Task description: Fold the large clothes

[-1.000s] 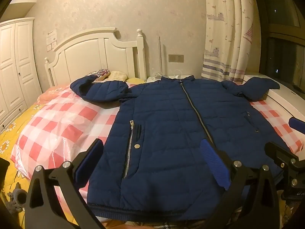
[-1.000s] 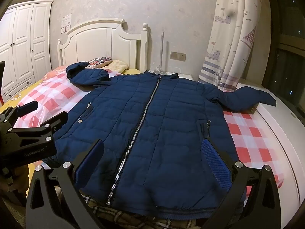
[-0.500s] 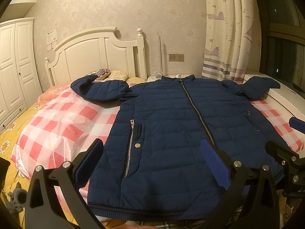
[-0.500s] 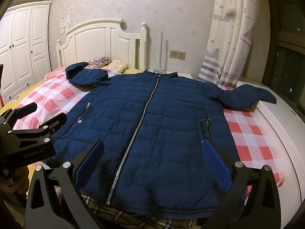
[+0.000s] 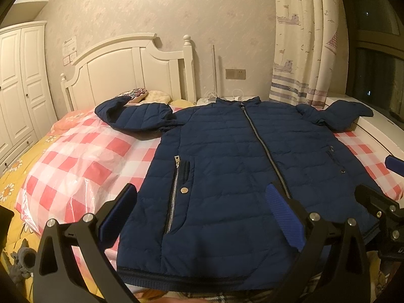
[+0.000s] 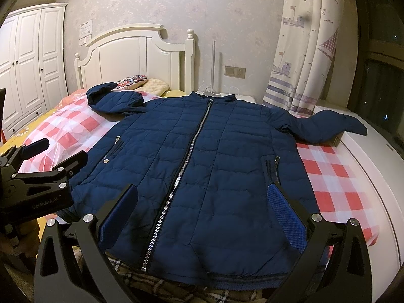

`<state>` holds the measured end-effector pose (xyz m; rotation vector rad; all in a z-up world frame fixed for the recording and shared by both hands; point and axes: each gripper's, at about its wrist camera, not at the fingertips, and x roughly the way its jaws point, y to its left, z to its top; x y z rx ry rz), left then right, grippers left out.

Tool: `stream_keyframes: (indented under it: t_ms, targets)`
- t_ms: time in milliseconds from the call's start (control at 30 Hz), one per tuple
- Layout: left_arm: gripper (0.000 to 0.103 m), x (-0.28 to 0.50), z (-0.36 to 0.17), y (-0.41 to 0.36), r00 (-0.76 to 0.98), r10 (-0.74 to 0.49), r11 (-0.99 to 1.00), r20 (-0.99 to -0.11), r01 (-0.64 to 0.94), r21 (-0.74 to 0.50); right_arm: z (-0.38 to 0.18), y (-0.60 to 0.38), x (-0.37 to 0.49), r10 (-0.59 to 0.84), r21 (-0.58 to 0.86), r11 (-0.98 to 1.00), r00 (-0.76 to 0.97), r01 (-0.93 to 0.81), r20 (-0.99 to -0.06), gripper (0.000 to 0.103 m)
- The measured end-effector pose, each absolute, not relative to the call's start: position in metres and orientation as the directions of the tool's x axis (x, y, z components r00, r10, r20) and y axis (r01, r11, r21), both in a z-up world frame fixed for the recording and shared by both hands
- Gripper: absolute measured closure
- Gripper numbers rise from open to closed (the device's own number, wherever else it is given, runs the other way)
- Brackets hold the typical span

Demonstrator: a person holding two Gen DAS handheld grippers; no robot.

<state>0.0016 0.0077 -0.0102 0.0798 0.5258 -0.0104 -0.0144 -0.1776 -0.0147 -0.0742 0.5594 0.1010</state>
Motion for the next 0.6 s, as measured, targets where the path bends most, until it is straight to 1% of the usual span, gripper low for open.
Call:
stream_keyframes:
  t_ms: [600]
  targets:
    - [0.002,0.0017,-0.0109,0.0076,0.864,0.01,0.997,-0.504,0.031,0.072,-0.0184,-0.178,-0.0127,0.087,-0.023,0.993,0.833,-0.119,-0.546,0.005]
